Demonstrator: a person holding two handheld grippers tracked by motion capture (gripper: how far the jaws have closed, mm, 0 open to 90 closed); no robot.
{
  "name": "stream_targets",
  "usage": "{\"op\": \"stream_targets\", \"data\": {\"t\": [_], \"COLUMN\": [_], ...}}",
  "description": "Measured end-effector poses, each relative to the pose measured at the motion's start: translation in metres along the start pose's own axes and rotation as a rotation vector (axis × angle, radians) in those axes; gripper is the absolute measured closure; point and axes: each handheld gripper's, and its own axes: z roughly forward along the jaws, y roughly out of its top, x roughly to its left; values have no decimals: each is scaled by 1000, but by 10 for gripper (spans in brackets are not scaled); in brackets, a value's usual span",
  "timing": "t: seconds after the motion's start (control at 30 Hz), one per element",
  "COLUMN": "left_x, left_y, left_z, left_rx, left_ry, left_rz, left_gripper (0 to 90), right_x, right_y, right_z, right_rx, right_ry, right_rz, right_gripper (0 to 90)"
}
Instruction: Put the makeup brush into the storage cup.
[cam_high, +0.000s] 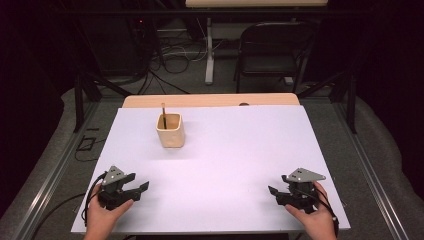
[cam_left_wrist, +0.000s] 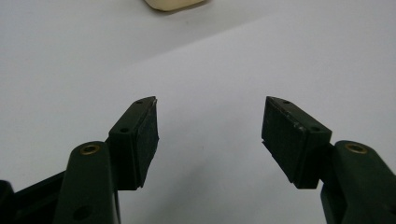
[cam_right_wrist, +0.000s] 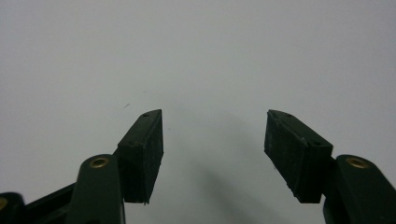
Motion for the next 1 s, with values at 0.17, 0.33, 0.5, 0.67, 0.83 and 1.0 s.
{"op": "stream_targets", "data": {"t": [0.17,0.33,0.5,0.67,0.83,1.0], "left_x": [0,1,1,-1,0,2], "left_y": [-2,-4,-5,-6,-8,-9], "left_z": [1,2,2,3,5,5], "left_rx": [3,8,12,24,33,26], "left_ry": [5,5,10,19,9,8], "left_rz": [3,-3,-5,10,-1,-16], "left_gripper": [362,364,364,362,361,361], "right_x": [-1,-1,-1,-1,-2,-4], "right_y": [-3,-4,-6,-8,-9,-10], "right_z": [0,1,2,2,2,2], "right_rx": [11,10,13,16,9,7], "right_ry": [-6,-5,-5,-3,-3,-7], "right_rz": [1,-3,10,14,20,23], "right_gripper": [371,371,371,371,370,369]}}
